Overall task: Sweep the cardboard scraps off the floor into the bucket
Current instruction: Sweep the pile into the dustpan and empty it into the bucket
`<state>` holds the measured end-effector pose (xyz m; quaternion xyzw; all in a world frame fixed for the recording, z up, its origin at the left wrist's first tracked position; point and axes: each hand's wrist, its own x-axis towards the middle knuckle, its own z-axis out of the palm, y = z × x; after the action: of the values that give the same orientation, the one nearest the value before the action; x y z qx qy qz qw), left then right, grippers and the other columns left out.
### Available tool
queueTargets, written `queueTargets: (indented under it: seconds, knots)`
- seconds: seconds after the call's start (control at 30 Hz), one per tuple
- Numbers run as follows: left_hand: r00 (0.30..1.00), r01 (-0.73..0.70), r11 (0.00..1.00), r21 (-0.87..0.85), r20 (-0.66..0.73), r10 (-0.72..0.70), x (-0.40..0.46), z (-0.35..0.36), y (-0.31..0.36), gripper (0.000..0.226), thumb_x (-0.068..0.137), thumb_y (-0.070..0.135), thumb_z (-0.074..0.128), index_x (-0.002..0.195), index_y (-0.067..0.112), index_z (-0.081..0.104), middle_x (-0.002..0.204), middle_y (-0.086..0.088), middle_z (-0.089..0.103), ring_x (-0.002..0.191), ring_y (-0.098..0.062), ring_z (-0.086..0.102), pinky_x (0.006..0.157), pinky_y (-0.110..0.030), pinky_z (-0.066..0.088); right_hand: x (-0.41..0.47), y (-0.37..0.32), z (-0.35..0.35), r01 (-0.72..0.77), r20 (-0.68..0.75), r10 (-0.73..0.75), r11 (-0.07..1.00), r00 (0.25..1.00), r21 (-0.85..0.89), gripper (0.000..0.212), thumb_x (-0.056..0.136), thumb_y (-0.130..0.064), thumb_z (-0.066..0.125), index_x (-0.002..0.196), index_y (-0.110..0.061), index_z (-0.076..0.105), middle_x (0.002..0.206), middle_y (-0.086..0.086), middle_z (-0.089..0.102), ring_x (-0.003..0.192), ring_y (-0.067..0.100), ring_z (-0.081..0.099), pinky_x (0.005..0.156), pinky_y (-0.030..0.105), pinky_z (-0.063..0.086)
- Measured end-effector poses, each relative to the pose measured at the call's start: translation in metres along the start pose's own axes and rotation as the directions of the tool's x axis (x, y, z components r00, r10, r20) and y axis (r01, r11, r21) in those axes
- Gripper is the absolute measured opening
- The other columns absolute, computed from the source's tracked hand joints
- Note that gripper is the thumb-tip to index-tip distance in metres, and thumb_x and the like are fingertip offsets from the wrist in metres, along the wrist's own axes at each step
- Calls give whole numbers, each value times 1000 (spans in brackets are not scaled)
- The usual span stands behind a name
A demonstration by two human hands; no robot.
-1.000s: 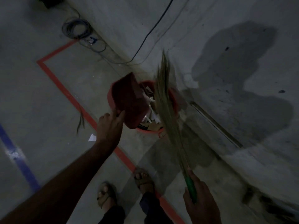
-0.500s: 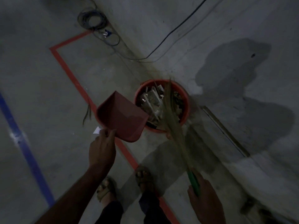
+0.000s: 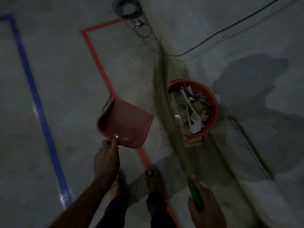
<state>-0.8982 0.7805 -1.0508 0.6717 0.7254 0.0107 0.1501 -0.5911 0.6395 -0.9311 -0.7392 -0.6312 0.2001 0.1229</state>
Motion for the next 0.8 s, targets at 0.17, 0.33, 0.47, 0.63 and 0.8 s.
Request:
queueTargets:
  seconds: [0.17, 0.33, 0.47, 0.63, 0.8]
  knots:
    - [969, 231, 972, -42, 100, -226, -14, 27, -51, 27, 85, 6, 69, 109, 13, 59, 97, -15, 53, 68, -37, 58, 54, -35, 35, 85, -17, 81, 28, 185, -24, 999, 983, -23, 68, 81, -23, 69, 145, -30, 49, 132, 11, 61, 118, 28, 57, 98, 27, 41]
    - [917, 378, 923, -68, 165, -364, -17, 70, -114, 27, 87, 5, 66, 112, 15, 61, 101, -14, 54, 73, -37, 59, 57, -36, 35, 167, -42, 170, 79, 411, -29, 992, 911, -103, 59, 89, -28, 61, 146, -29, 45, 105, 8, 53, 87, 28, 61, 73, 41, 53]
    - [892, 431, 899, -84, 190, -410, -12, 107, -149, 28, 92, 9, 63, 119, 18, 61, 107, -13, 55, 80, -35, 61, 60, -36, 36, 239, -75, 238, 248, 379, -170, 954, 910, -168, 58, 90, -23, 59, 145, -26, 43, 101, 10, 49, 88, 34, 61, 69, 40, 50]
    - [864, 468, 883, -37, 231, -448, -13, 164, -188, 34, 97, 15, 60, 131, 19, 57, 121, -14, 56, 93, -31, 63, 67, -35, 40, 339, -119, 330, 423, 216, -370, 848, 904, -319, 49, 93, -10, 49, 140, -21, 52, 102, 18, 55, 85, 36, 62, 62, 37, 47]
    - [854, 451, 892, -44, 313, -416, -15, 222, -217, 38, 89, 7, 66, 125, 18, 61, 117, -15, 57, 87, -36, 64, 63, -38, 42, 399, -120, 387, 492, 362, -336, 661, 869, -567, 15, 84, -31, 66, 97, -31, 74, 76, -1, 69, 52, 21, 51, 44, 18, -1]
